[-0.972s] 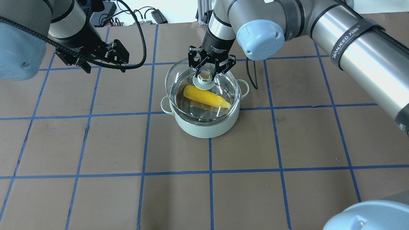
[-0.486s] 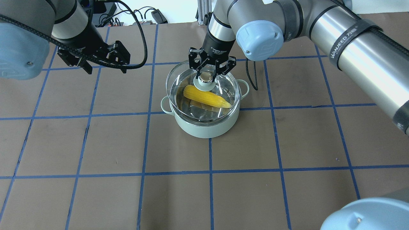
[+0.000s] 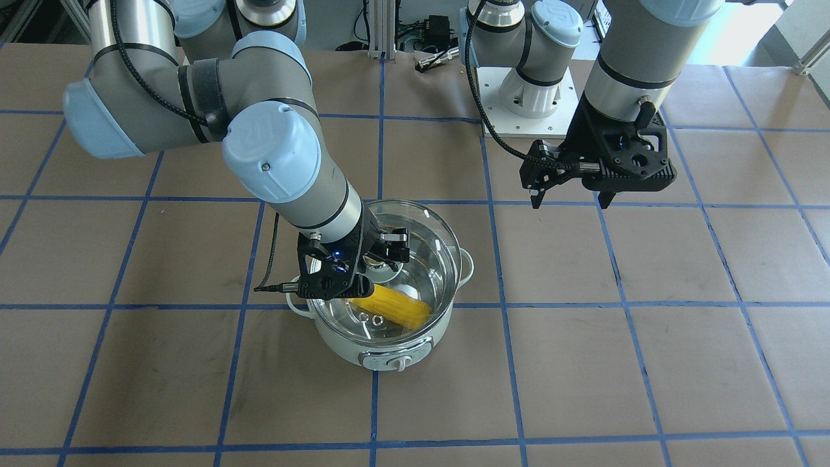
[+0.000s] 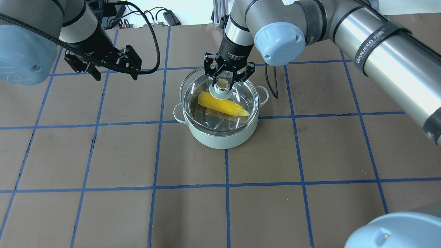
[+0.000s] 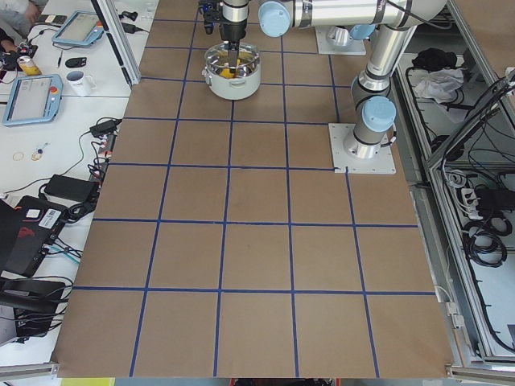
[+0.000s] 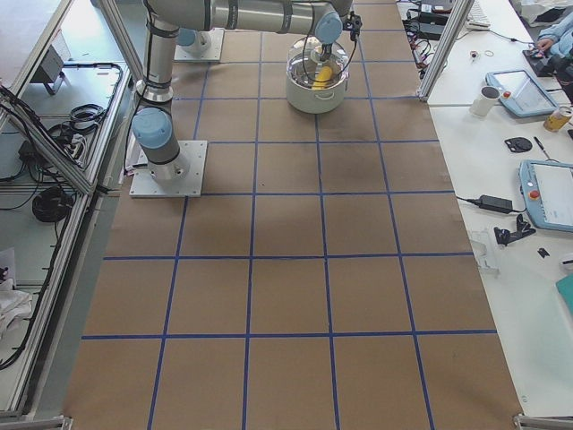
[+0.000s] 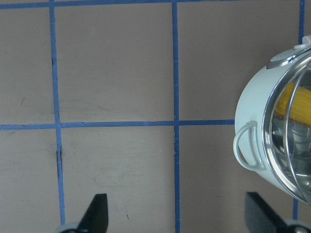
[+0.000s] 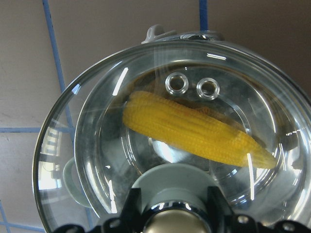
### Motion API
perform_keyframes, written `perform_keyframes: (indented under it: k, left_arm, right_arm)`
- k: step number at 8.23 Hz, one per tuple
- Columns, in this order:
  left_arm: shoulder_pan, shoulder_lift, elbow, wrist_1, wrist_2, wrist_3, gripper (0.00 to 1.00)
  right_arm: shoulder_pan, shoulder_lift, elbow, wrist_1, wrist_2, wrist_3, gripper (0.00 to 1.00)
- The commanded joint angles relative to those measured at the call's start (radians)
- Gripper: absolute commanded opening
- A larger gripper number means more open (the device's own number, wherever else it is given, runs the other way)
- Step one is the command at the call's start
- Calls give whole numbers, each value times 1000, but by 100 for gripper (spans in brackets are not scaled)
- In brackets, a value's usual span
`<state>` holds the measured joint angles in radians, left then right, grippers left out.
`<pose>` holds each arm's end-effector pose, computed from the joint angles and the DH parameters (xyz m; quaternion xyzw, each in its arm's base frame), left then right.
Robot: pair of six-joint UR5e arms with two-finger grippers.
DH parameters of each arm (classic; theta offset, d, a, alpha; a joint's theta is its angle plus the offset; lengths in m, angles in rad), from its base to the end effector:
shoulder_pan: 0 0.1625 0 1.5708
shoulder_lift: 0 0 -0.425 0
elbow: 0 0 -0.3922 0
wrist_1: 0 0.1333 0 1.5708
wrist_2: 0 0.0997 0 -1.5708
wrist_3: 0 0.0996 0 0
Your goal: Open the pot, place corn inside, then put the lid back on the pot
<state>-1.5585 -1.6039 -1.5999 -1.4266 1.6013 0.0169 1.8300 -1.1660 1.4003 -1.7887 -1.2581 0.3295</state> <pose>-0.1239 -0.5146 0.4718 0.0017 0.9990 -0.0407 0.0158 0.3243 -0.5834 0.3657 0.0360 0.9871 0.0529 0.1467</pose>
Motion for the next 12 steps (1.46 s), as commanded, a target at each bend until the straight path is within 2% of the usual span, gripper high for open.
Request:
perform_keyframes:
  k: [1,5,9,10,12]
  left_arm:
    - [0,4,0,0,-1,3,100]
    - [0,-1,0,0,0,3,100]
    - [0,-2,0,0,0,0,100]
    - [0,-2,0,0,0,1,100]
    - [0,-1,0,2,0,6,100]
  right_arm:
    - [0,0,2,9,0,-3,17]
    - [0,0,20,8,-1,-7,18]
    - [-2,-1,22,8,-1,-3,30]
    - [-2,-1,23,8,-3,0,36]
    - [0,-4,25,6,-29,2,67]
